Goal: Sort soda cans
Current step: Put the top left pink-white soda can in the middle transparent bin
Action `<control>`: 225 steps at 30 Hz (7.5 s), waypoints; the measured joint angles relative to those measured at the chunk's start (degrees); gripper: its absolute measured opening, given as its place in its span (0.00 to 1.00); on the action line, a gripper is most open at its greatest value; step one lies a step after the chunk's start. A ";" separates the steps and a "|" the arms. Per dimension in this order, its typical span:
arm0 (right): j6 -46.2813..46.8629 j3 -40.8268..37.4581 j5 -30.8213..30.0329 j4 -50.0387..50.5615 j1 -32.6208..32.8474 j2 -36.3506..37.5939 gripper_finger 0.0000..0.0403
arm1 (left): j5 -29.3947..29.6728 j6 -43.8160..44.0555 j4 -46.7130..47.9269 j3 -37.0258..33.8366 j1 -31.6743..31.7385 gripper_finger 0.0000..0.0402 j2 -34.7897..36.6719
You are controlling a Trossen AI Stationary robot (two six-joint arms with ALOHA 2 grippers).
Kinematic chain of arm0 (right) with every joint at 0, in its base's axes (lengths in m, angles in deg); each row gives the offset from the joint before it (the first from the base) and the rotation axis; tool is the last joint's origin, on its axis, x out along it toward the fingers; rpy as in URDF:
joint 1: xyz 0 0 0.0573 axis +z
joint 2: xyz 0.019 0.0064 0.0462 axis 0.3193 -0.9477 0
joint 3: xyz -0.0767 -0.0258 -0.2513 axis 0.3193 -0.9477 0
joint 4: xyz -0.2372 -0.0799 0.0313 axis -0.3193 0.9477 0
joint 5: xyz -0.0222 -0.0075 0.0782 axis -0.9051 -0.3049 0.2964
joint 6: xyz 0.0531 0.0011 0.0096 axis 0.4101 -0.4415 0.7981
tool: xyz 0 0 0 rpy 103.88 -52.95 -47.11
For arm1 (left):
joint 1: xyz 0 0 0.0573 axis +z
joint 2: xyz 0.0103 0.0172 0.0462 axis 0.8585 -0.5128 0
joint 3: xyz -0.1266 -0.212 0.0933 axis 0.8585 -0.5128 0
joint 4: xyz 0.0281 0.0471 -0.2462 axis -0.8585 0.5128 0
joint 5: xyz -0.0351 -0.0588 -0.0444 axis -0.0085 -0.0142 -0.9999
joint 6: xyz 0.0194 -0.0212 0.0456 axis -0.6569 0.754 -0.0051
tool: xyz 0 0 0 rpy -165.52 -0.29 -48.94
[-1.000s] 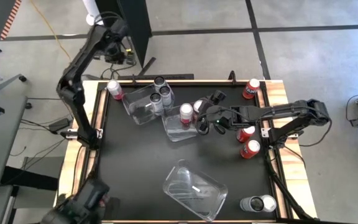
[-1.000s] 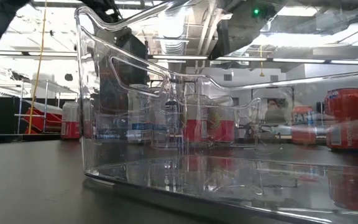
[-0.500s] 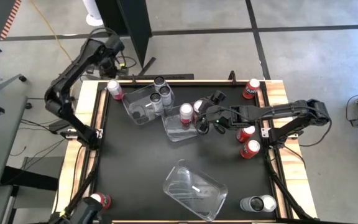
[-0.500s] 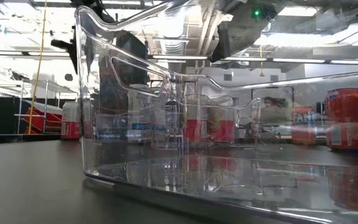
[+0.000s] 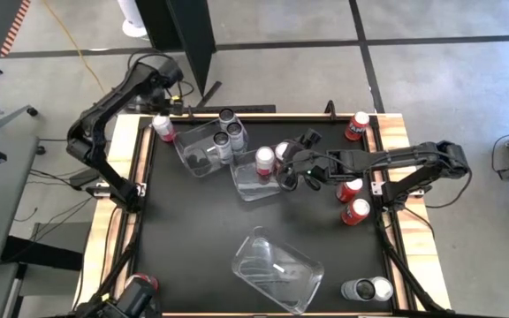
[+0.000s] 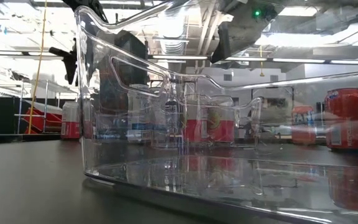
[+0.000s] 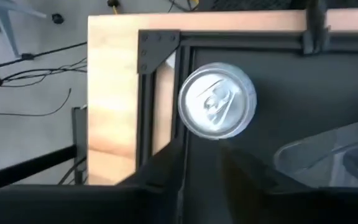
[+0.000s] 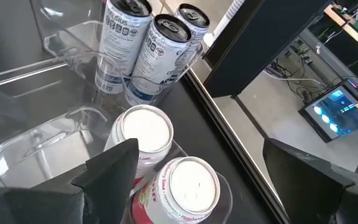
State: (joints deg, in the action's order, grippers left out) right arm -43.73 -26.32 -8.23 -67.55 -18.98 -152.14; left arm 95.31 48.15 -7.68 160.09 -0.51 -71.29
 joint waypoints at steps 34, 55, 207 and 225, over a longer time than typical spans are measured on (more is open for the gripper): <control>-1.59 -2.12 1.35 -2.80 -0.02 0.00 0.90 | 2.62 11.50 -16.45 -12.02 0.56 0.77 0.03; -2.66 -2.95 3.29 -3.32 -0.04 0.00 0.90 | 4.95 17.11 -18.85 -13.03 0.58 0.88 -0.44; 0.43 -2.84 3.81 8.17 4.57 11.99 0.90 | -9.84 -16.03 -26.22 0.86 -51.80 0.72 8.26; 0.51 -2.84 3.58 14.62 9.05 28.12 0.90 | -11.45 -22.26 -13.90 16.65 -48.04 0.72 -14.14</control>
State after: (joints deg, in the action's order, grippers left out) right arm -43.22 -29.16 -4.66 -52.93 -9.93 -124.02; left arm 83.86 25.88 -21.58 176.74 -48.55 -85.43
